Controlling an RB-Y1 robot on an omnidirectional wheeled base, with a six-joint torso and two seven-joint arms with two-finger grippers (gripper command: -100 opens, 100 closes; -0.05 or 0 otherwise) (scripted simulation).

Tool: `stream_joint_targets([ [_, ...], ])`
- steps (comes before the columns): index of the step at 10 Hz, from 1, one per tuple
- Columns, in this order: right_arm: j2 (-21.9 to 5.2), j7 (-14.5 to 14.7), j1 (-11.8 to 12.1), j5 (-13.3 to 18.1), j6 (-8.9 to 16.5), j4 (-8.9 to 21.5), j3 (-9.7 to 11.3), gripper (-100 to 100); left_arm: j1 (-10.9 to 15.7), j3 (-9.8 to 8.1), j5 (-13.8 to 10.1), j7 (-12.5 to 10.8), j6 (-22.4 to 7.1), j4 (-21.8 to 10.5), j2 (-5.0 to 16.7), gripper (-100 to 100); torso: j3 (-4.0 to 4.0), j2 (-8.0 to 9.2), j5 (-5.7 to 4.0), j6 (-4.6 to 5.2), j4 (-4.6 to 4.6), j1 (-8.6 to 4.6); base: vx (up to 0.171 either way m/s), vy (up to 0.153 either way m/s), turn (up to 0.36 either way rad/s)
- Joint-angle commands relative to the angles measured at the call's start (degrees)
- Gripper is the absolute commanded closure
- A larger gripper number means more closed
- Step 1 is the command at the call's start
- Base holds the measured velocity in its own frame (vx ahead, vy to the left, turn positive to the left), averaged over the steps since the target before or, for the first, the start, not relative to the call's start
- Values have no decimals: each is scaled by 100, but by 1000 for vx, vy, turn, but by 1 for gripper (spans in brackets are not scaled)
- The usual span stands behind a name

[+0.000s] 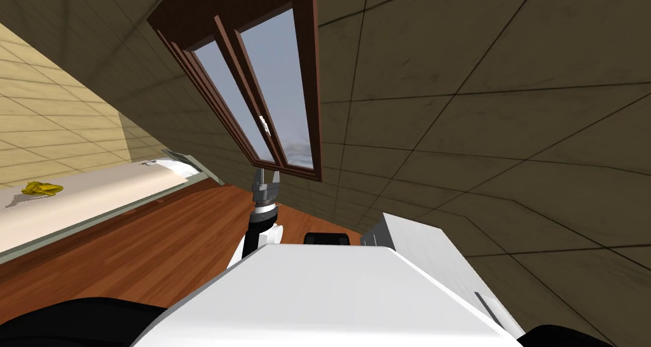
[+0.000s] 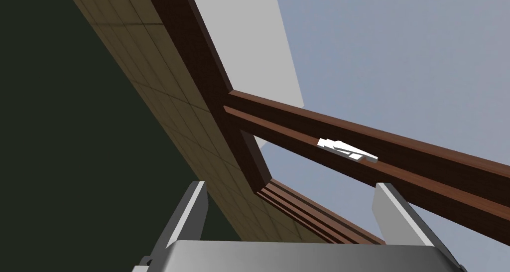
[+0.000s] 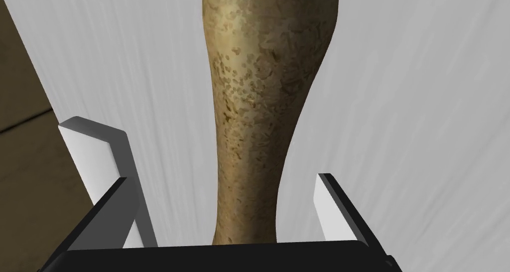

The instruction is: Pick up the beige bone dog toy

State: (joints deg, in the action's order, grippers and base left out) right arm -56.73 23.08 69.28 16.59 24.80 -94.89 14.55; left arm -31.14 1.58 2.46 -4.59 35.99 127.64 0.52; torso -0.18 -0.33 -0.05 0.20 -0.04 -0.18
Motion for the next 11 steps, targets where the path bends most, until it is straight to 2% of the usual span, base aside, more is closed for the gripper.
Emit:
stream_joint_targets([
  [1,93,22,-160,5,-66,199,52,-100,0,0,0,0,0,0,0,0,0,0,0,0,0,0,-26,-8,38],
  [2,63,10,-82,15,-37,110,24,-100,0,0,0,0,0,0,0,0,0,0,0,0,0,0,-12,-4,8],
  [3,70,12,-90,17,-46,124,27,100,0,0,0,0,0,0,0,0,-2,-4,1,0,-1,2,0,0,0],
  [7,70,11,-88,15,-45,123,27,100,0,0,0,0,0,0,0,0,-5,-8,0,-1,-1,2,0,0,0],
  [8,70,11,-88,15,-45,123,27,0,0,0,0,0,0,0,0,0,-5,-9,1,-1,-1,3,0,0,0],
  [9,-45,-5,33,-19,11,-46,-7,100,0,0,0,0,0,0,0,0,-5,-9,1,-1,-1,3,19,5,-61],
  [11,-183,-32,226,-42,88,-291,-65,100,-1,0,0,0,0,0,0,0,-11,-20,5,1,-4,11,35,10,-55],
])
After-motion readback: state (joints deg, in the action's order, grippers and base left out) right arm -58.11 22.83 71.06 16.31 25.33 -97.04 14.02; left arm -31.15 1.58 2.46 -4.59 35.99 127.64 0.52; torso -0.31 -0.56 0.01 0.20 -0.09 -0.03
